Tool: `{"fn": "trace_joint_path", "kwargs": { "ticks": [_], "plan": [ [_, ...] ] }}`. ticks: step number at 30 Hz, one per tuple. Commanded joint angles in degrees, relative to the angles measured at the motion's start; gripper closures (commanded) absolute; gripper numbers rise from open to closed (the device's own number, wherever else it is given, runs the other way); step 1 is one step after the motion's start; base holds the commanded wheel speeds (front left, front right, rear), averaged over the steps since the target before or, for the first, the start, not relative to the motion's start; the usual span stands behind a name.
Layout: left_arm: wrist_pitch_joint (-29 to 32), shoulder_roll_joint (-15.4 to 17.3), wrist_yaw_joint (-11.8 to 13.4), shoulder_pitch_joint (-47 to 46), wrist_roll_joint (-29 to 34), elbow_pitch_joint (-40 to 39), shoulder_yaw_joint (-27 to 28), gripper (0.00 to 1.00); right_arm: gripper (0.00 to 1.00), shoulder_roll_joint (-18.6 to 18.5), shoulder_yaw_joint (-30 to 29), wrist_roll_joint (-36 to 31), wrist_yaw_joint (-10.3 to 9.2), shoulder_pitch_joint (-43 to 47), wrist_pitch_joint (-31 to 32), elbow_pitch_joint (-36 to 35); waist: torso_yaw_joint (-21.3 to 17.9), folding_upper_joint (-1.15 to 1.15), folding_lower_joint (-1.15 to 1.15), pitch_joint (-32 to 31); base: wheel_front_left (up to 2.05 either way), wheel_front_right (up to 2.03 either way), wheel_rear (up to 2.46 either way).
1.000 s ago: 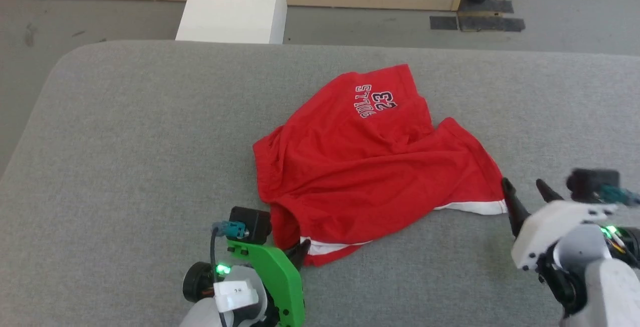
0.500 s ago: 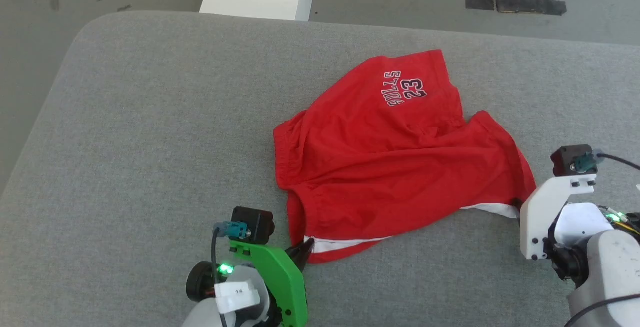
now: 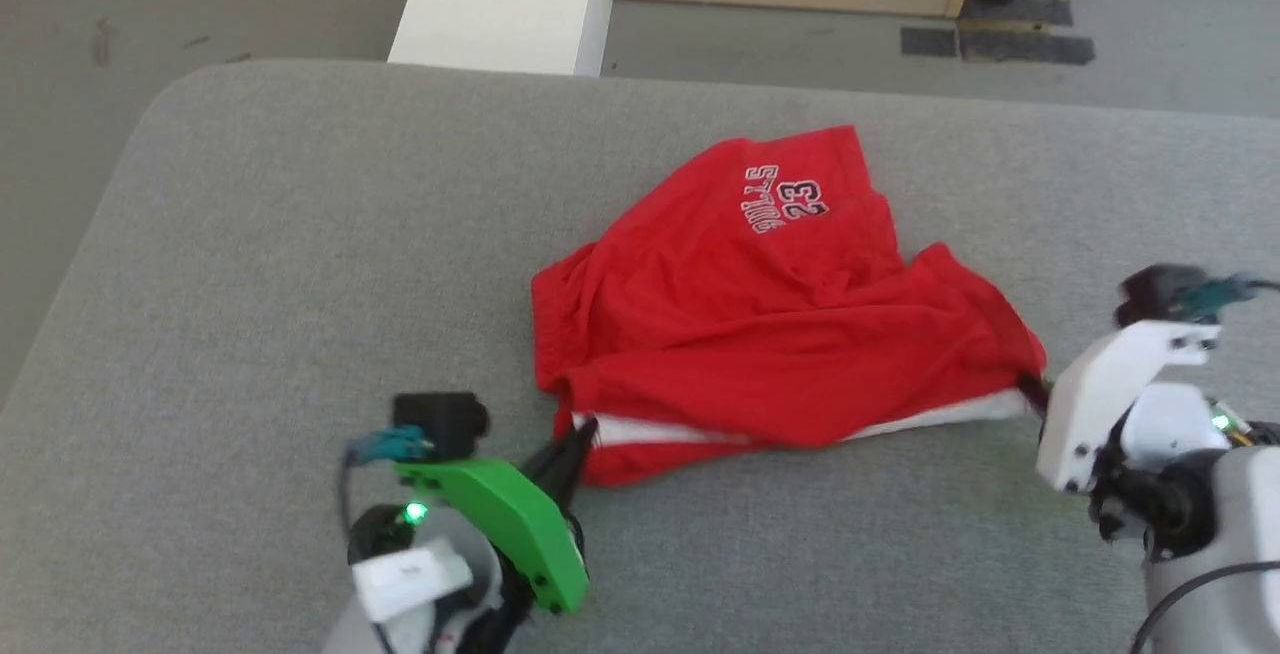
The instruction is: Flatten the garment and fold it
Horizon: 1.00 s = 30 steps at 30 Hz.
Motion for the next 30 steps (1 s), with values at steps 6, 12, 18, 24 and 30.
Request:
{"fn": "trace_joint_path", "kwargs": {
  "ticks": [6,12,18,24,30],
  "plan": [
    [-1.26,1.01,-1.51,-6.48,-7.29,-3.94,7.04,1.0,1.0,-0.63,-3.42,14.75,-0.08,-6.4,7.11,-7.77,-2.8,0.0,0.0,-5.7,0.0,0.0,0.0],
    [1.91,4.53,-1.76,-15.86,-10.71,-5.72,11.88,1.0,1.0,1.03,-11.78,25.34,-0.08,-15.44,15.85,-11.08,-4.54,0.0,0.0,-9.94,0.0,0.0,0.0],
    [5.2,7.66,-1.45,-25.16,-11.87,-6.26,14.23,1.0,1.0,1.7,-18.37,27.74,-0.08,-23.65,19.96,-11.81,-5.46,0.0,0.0,-12.32,0.0,0.0,0.0],
    [7.56,9.48,-1.18,-31.85,-12.39,-4.56,14.97,1.0,1.0,1.83,-22.16,30.32,-0.08,-28.97,19.93,-8.38,-6.5,0.0,0.0,-13.28,0.0,0.0,0.0],
    [9.65,10.8,-1.06,-36.68,-11.77,-1.0,14.16,1.0,1.0,1.84,-23.0,30.28,-0.08,-32.99,18.19,-4.87,-7.83,0.0,0.0,-11.83,0.0,0.0,0.0]
  ]
}}
